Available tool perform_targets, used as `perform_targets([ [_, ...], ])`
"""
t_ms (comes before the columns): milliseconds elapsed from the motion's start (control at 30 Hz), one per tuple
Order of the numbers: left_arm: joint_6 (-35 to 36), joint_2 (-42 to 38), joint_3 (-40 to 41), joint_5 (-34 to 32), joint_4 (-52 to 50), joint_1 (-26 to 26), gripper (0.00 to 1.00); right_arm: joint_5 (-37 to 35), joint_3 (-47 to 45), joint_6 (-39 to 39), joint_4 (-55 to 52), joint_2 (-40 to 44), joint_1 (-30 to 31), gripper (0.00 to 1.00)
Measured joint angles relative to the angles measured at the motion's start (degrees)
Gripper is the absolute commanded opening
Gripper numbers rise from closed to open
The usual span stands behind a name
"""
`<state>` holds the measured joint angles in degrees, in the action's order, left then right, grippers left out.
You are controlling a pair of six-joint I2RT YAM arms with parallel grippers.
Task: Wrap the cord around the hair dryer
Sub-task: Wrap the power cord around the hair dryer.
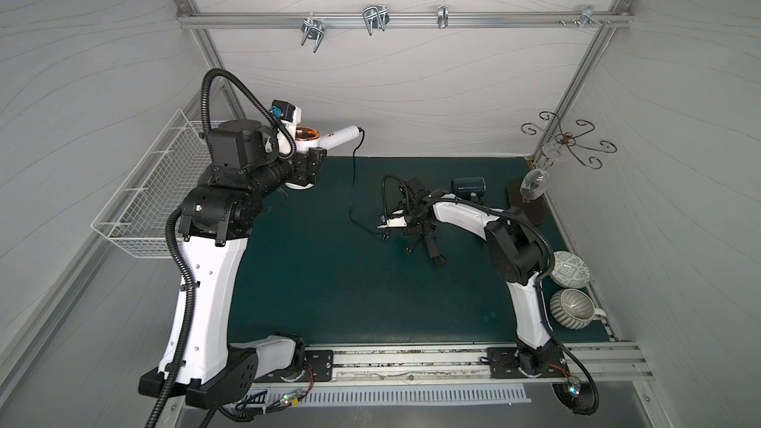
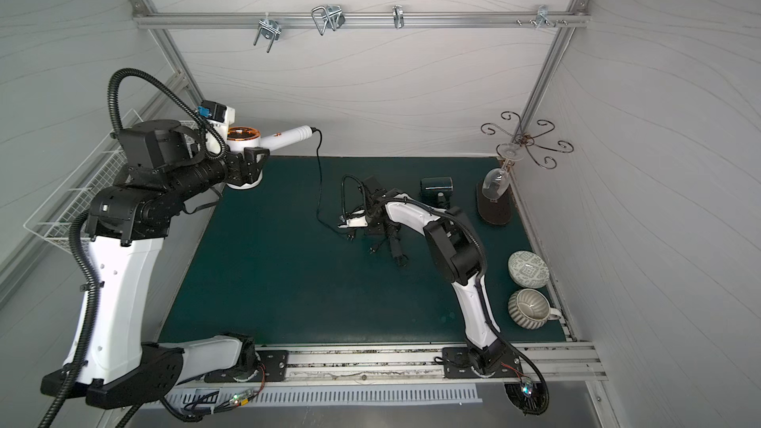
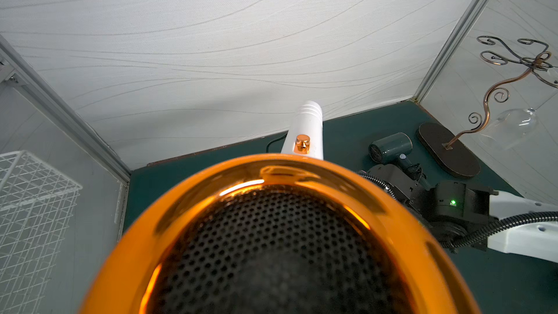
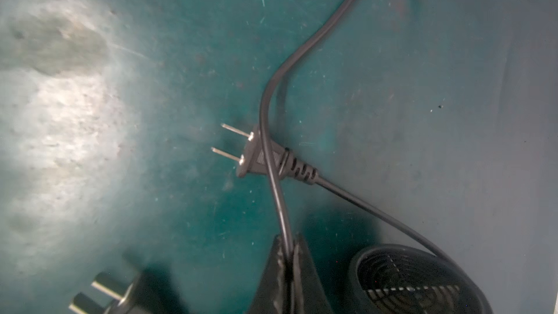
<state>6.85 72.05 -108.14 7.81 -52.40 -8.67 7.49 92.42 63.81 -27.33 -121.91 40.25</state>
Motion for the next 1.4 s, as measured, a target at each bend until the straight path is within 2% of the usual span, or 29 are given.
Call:
perform_targets([
  [300, 0.0, 0.0, 2.7, -0.1, 0.4, 0.0, 0.00, 0.5, -3.5, -8.7, -1.9, 11.5, 3.2, 0.00],
  [633, -0.3, 0.0, 6.2, -0.2, 0.5, 0.0, 0.00, 3.3, -4.7, -23.9, -7.6, 28.5, 5.3, 0.00],
  [833, -1.4, -0.6, 10.2, 2.4, 2.5, 0.0, 0.00, 3.8, 1.5, -28.3, -14.6, 31.3, 6.7, 0.00],
  [1133, -3.7, -5.6, 22.1, 11.0, 4.1, 0.0, 0.00, 5.1, 13.9, -30.9, -24.8, 32.1, 7.1, 0.00],
  [1400, -5.7, -9.6, 27.2, 19.5, 6.2, 0.0, 0.00, 4.6, 25.4, -33.0, -31.2, 30.6, 7.1, 0.00],
])
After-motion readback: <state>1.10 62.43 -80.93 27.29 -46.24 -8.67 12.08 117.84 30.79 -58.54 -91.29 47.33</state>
